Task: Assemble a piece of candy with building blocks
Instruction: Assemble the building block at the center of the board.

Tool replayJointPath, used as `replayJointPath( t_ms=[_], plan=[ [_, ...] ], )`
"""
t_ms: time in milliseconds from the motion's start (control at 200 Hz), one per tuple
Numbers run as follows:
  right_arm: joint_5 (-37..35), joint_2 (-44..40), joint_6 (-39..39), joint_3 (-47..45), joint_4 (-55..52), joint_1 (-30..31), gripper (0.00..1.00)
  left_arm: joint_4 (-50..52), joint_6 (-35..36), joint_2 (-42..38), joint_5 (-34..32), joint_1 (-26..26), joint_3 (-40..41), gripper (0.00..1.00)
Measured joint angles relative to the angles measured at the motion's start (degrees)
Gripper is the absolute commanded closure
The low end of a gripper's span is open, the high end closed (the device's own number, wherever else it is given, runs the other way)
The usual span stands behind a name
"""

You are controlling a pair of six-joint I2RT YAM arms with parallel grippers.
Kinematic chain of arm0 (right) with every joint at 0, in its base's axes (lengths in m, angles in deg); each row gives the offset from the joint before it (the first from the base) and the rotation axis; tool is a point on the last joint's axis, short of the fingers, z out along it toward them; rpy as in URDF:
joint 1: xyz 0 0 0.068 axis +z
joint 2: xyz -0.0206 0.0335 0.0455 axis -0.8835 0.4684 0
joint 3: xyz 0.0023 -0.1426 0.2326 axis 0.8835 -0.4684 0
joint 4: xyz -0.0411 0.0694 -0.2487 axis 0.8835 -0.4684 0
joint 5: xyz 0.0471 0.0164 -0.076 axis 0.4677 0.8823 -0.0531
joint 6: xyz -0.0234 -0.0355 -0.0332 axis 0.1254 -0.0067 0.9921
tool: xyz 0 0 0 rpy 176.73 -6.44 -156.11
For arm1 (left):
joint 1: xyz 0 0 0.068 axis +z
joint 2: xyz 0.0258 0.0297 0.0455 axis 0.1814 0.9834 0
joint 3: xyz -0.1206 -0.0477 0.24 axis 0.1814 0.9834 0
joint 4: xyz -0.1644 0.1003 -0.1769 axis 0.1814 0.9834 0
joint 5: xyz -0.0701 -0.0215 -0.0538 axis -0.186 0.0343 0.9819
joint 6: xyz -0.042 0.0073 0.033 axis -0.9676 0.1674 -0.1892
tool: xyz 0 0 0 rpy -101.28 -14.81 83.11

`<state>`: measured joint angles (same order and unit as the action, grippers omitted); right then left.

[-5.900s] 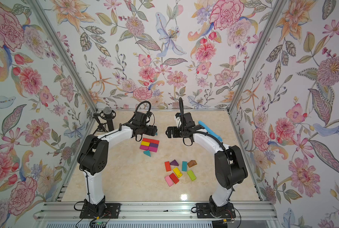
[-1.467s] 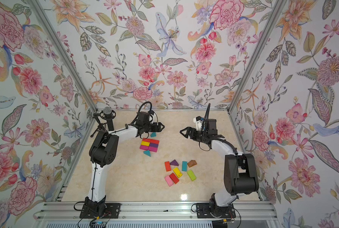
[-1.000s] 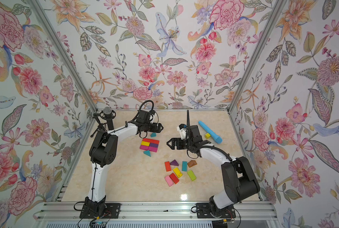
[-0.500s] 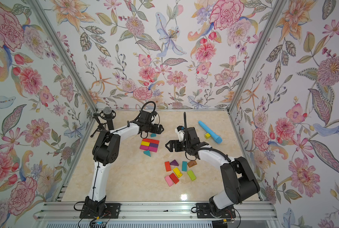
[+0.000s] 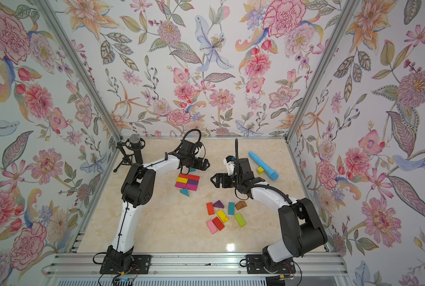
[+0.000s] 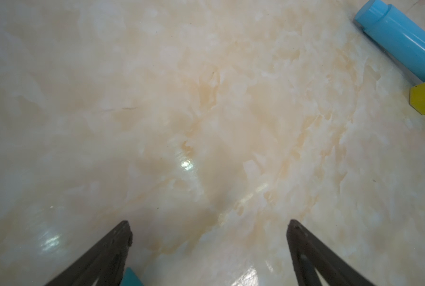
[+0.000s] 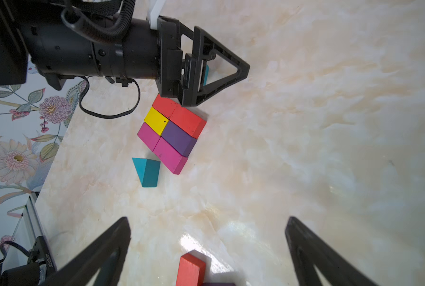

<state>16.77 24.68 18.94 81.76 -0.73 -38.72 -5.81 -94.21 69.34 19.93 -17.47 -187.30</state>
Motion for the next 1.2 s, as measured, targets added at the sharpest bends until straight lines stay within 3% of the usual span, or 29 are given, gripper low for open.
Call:
replayJointPath(
  t_ms=[881,1201],
  plan=[
    [1.7,-3.7,-0.5,-2.0,0.5,-5.1,0.0,2.5,0.6,0.0,1.4,-3.1,-3.5,0.01],
    [2.3,-3.8,-0.7,-2.2,0.4,-5.7,0.0,7.4,4.7,0.7,-3.8,-3.2,-8.0,0.01]
  ],
)
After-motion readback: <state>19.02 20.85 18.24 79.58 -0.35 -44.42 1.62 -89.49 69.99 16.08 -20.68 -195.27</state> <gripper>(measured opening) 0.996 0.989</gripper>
